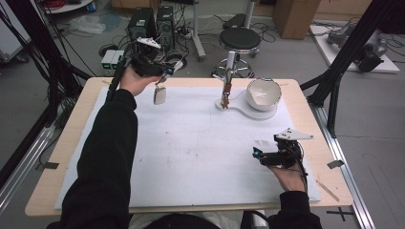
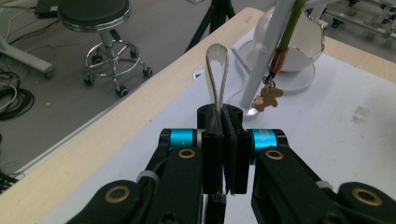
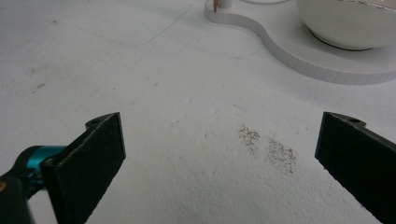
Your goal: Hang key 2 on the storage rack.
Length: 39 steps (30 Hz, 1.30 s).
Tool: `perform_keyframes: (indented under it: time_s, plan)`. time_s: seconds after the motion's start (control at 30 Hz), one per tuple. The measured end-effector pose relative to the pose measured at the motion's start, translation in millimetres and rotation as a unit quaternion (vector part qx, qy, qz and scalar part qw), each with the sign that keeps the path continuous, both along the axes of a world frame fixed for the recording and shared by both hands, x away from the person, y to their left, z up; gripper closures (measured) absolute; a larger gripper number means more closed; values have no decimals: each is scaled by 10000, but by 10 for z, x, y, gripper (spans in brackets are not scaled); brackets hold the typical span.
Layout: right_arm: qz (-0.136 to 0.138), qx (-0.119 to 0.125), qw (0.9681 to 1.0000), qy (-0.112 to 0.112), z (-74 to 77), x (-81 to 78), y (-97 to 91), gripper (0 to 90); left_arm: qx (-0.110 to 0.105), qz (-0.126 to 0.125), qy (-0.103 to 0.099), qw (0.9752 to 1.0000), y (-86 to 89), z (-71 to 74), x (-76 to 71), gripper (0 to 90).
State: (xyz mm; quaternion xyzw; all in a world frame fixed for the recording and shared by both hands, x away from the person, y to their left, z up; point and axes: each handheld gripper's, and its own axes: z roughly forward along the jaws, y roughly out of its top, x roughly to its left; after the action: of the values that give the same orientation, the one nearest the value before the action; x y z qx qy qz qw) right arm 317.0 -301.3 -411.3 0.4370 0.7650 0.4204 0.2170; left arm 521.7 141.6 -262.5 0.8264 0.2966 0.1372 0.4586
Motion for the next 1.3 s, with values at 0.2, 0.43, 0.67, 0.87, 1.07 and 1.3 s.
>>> perform_keyframes:
  time_s: [0.2,0.43,0.67,0.87,1.07,1.3]
  plan:
    - [-7,36,10000,-13,8,-15,-6,7,157,-291,-57,9994,-281,119,118,866]
    - [25,42,10000,-20,9,-31,9,7,250,-505,-113,9983,-536,122,214,865]
    - [28,33,10000,-24,7,-56,13,7,293,-591,-147,9977,-739,124,315,865]
    - [40,-19,10000,-8,-7,-55,18,7,343,-606,-87,9975,-901,76,429,865]
    - [49,-63,10000,-1,-13,-68,27,7,274,-690,-216,9970,-1063,63,459,865]
    - [3,-75,10000,-23,-14,-90,-3,7,296,-625,-204,9974,-1141,-14,522,865]
